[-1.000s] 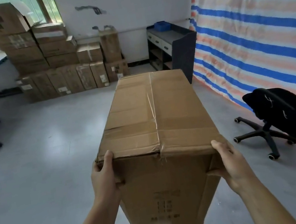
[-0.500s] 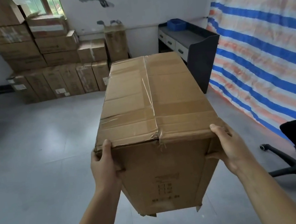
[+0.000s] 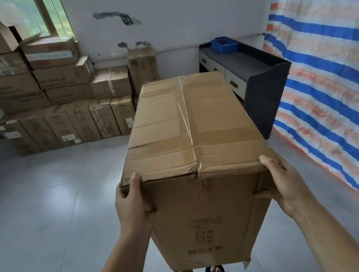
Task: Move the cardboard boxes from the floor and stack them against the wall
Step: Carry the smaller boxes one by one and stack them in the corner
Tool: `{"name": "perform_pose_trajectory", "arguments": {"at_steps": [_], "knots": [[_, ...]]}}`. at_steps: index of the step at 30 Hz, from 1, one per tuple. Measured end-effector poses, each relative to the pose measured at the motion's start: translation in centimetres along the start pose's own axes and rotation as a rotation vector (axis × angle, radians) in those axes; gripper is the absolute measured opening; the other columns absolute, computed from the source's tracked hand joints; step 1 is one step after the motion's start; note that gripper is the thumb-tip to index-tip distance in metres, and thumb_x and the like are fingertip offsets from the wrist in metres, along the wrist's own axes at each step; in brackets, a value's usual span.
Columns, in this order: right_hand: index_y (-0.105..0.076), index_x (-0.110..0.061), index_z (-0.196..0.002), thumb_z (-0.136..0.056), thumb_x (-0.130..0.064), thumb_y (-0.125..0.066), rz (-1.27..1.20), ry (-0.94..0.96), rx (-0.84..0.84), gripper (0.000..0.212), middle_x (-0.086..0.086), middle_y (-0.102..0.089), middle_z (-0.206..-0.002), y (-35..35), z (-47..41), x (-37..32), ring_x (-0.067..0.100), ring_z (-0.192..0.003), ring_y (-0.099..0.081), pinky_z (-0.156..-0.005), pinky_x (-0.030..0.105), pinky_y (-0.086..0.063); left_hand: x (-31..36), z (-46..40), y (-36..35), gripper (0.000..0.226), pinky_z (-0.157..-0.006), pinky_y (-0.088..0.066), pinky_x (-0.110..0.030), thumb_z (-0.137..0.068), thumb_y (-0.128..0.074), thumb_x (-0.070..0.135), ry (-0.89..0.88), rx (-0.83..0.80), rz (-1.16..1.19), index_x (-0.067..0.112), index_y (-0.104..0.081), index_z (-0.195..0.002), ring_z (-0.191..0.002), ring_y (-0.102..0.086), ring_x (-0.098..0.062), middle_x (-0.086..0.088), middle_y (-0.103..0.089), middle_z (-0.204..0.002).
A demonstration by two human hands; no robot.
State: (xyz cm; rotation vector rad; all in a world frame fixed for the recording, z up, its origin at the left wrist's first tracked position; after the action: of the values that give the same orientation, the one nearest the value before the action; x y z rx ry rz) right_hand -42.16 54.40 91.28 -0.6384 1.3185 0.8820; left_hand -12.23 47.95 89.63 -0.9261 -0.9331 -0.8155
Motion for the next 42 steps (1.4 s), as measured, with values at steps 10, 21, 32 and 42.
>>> {"name": "perform_pose_trajectory", "arguments": {"at_steps": [10, 21, 32, 42], "knots": [[-0.048, -0.039, -0.121, -0.095, -0.038, -0.049, -0.065, -0.068, -0.077, 0.026, -0.011, -0.055, -0.108, -7.6, -26.3, -4.1, 0.014, -0.095, -0.054, -0.057, 0.038, -0.056, 0.5, -20.7, -15.7, 0.022, -0.081, -0.050, -0.055, -0.091, -0.057, 0.037, 0.045, 0.079, -0.017, 0.026, -0.054, -0.109, -0.106, -0.055, -0.023, 0.001, -0.059, -0.109], [-0.044, -0.033, -0.138, -0.094, -0.035, -0.053, -0.086, -0.093, -0.013, 0.045, -0.004, -0.053, -0.124, -14.9, -52.7, -6.2, 0.023, -0.115, -0.050, -0.068, 0.053, -0.058, 0.5, -43.6, -32.3, 0.016, -0.092, -0.047, -0.059, -0.090, -0.060, 0.037, 0.082, -0.007, -0.033, 0.028, -0.056, -0.102, -0.107, -0.058, -0.023, 0.000, -0.062, -0.110], [-0.050, -0.031, -0.134, -0.093, -0.030, -0.055, -0.177, -0.149, 0.166, 0.041, -0.004, -0.058, -0.119, -19.0, -78.5, -10.6, 0.020, -0.103, -0.057, -0.070, 0.053, -0.056, 2.1, -66.5, -53.9, 0.011, -0.084, -0.054, -0.049, -0.091, -0.059, 0.034, 0.141, -0.140, -0.092, 0.031, -0.058, -0.102, -0.102, -0.060, -0.021, 0.000, -0.063, -0.110], [-0.033, -0.035, -0.145, -0.095, -0.030, -0.053, -0.079, -0.094, 0.083, 0.054, -0.017, -0.037, -0.130, -21.2, -107.5, -17.1, 0.019, -0.131, -0.034, -0.088, 0.060, -0.049, 0.7, -83.3, -74.7, 0.023, -0.081, -0.054, -0.041, -0.090, -0.061, 0.032, 0.158, -0.058, 0.006, 0.028, -0.056, -0.112, -0.092, -0.060, -0.016, 0.004, -0.063, -0.102]]}}
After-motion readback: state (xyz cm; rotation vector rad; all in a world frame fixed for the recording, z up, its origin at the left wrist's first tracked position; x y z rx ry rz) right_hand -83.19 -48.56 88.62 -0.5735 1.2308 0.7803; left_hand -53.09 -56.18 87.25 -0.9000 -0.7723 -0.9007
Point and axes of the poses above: each hand's wrist, its own z-axis away from the middle knuckle, its own y-axis out of the back of the hand, x = y × z, the point moved 5 cm from there along -z, towards the middle knuckle
